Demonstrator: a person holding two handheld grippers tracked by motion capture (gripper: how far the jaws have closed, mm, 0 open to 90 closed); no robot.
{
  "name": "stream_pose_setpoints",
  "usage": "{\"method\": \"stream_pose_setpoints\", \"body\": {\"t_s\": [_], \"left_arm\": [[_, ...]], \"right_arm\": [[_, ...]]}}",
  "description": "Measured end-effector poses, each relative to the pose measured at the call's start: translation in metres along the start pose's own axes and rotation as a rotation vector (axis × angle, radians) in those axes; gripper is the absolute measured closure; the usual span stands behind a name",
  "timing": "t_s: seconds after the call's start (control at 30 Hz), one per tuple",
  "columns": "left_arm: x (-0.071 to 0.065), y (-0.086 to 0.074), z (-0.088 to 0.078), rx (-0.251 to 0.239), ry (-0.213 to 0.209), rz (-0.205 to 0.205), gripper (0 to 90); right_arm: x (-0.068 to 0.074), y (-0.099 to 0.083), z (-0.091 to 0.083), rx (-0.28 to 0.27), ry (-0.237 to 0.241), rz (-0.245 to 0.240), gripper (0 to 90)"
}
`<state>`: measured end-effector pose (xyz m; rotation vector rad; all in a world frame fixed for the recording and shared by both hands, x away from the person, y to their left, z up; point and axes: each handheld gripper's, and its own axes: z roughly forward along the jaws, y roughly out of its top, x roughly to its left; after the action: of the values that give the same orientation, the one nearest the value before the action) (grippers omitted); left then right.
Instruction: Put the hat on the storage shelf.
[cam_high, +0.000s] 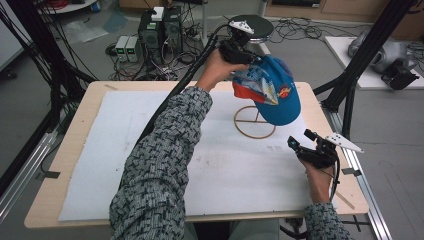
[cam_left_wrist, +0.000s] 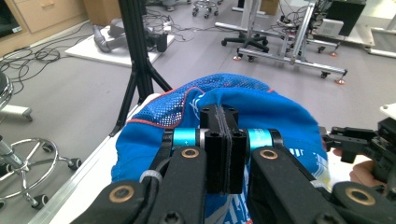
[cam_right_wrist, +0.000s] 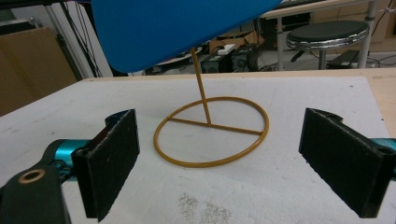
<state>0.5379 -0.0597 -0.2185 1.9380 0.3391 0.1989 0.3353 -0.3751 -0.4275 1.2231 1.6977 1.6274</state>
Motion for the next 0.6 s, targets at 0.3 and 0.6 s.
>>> {"method": "stream_pose_setpoints", "body": {"t_s": [0.3, 0.6], "left_arm": [[0.009, -0.003, 0.001, -0.008, 0.024, -0.019, 89.1], [0.016, -0.008, 0.012, -0.032, 0.046, -0.036, 89.0]], "right_arm": [[0.0, 0.0, 0.001, 0.002, 0.0, -0.004, 11.5], [-0.001, 0.0, 0.001, 0.003, 0.0, -0.001, 11.5]]}}
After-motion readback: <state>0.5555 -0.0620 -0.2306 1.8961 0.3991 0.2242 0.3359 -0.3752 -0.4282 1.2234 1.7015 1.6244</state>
